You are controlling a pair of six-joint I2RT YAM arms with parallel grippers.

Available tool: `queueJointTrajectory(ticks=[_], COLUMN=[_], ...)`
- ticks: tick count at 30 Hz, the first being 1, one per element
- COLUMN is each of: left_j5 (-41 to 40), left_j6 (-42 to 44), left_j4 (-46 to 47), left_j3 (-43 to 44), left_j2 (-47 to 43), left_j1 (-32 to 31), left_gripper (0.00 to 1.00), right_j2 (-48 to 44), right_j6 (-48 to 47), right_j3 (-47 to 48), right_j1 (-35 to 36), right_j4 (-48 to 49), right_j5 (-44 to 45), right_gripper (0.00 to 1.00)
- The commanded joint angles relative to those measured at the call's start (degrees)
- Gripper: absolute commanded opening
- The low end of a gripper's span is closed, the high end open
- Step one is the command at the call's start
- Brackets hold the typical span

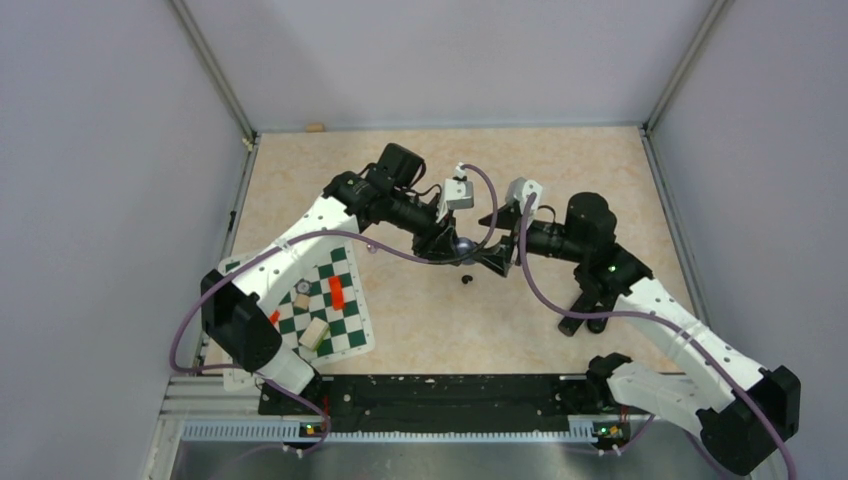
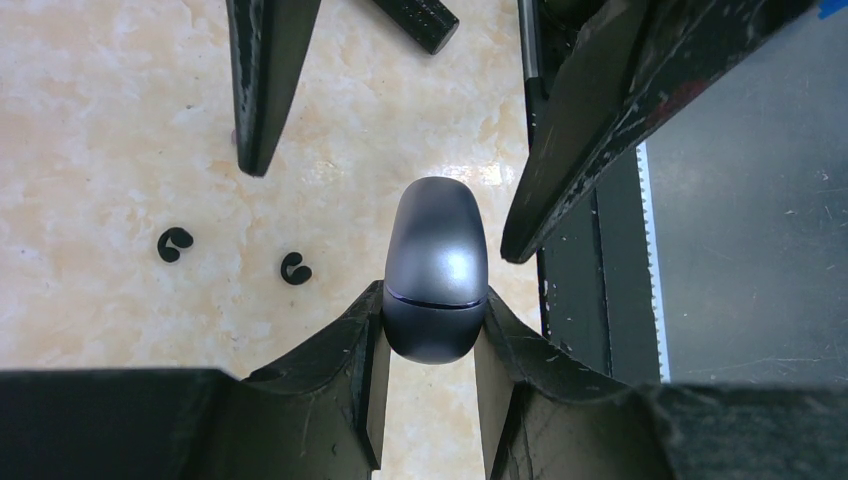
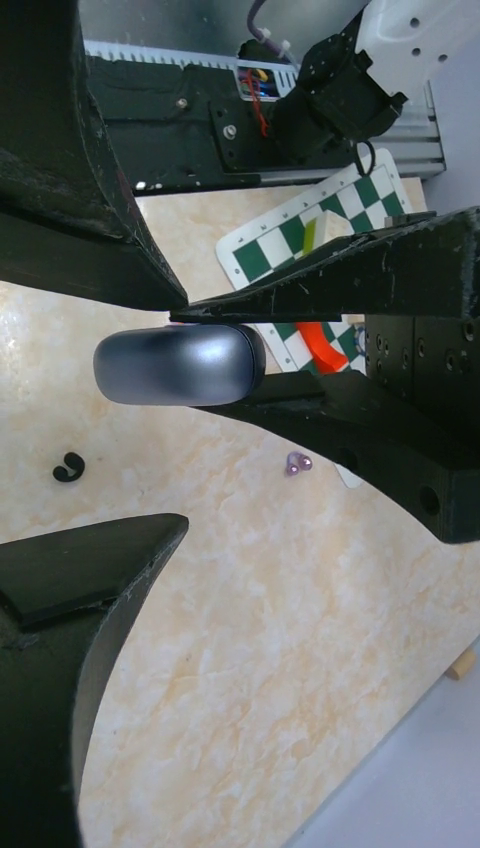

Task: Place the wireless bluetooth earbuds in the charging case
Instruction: Open the charging case to the charging case.

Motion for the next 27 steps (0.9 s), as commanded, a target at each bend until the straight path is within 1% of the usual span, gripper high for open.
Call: queueJointTrajectory(ticks=[1, 6, 13, 27], left_j5=[1.9, 1.6, 1.6, 1.4], left_j6=[0.2, 0.5, 0.6, 0.7], left_j4=[-0.4, -0.5, -0.4, -0.2], left_j3=[1.9, 1.4, 1.2, 0.7], left_j2=[0.3, -0.3, -0.5, -1.6], left_j1=[-0.4, -0.4, -0.5, -0.5], left_gripper=[0.0, 0.0, 0.0, 0.0], right_j2=[1.5, 1.2, -1.8, -4.3], right_j6=[-2.1, -2.3, -4.3, -5.9], right_j3=[0.4, 0.3, 0.0, 0.1], right_j1=[1.7, 1.7, 1.5, -0.6], right_j4=[0.2, 0.7, 0.9, 0.6], right_j5=[0.4, 4.7, 10.0, 13.6], right_gripper=[0.73, 0.73, 0.73, 0.73])
